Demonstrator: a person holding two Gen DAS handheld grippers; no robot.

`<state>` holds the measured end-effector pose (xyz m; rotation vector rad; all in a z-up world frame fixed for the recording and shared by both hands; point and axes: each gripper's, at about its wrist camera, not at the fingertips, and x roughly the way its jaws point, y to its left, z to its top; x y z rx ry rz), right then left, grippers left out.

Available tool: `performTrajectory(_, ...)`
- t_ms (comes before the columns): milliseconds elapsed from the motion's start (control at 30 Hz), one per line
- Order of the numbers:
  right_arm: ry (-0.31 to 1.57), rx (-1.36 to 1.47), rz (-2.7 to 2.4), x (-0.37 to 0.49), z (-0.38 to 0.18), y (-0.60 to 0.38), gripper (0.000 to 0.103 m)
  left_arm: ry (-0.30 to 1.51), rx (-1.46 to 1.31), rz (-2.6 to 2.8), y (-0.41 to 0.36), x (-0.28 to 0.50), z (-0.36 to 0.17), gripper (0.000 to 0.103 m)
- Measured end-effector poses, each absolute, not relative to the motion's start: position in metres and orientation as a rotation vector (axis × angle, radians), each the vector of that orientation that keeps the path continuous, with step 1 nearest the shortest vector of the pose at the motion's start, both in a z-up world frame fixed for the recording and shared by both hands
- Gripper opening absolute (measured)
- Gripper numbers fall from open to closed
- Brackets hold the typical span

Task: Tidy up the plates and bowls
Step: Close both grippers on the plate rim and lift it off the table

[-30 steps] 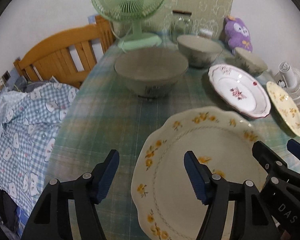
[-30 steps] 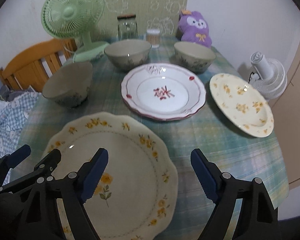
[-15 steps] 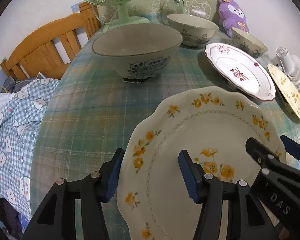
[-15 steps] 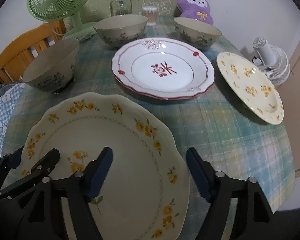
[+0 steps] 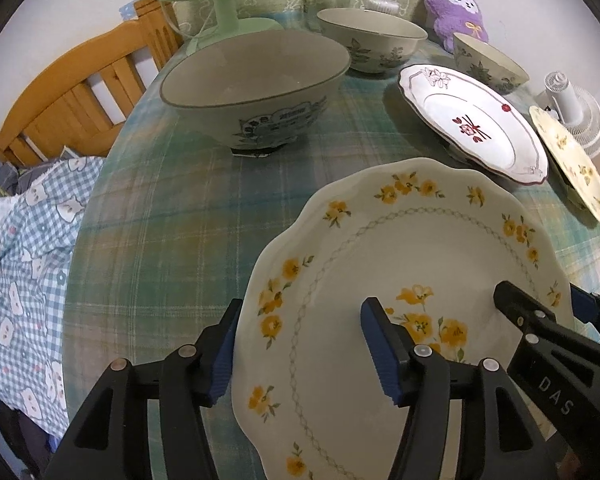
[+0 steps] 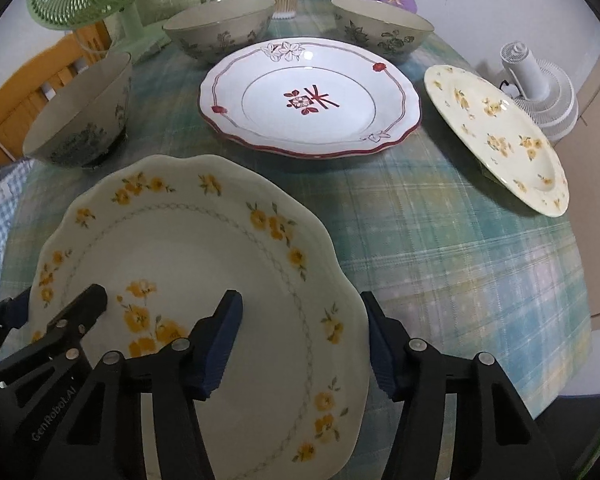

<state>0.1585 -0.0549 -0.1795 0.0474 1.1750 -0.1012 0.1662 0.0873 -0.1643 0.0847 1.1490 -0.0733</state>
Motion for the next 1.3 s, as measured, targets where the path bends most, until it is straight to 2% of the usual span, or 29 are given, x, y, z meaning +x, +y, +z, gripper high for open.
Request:
performTrajectory(200,1.201,0.032,-0.067,0.162,-0.18,-0.06,0.061,1.175,0.073,-0.067,0.088,0.167,-0.164,0.06)
performTrajectory(633,1.205,0.006,-0.034,0.157,-0.163,-0.122,0.061,1.178,0.062,-0.042,0.031,0.148,-0.151,0.06)
performTrajectory(967,1.196,-0.014,-0.034,0.151,-0.166,-0.171,0.06,1.182,0.029,-0.032,-0.018,0.142,-0.157,0.06)
performTrajectory(1300,1.201,0.006,-0.027,0.157,-0.176,-0.189,0.059,1.171,0.022,0.006,-0.032,0.149,-0.163,0.059)
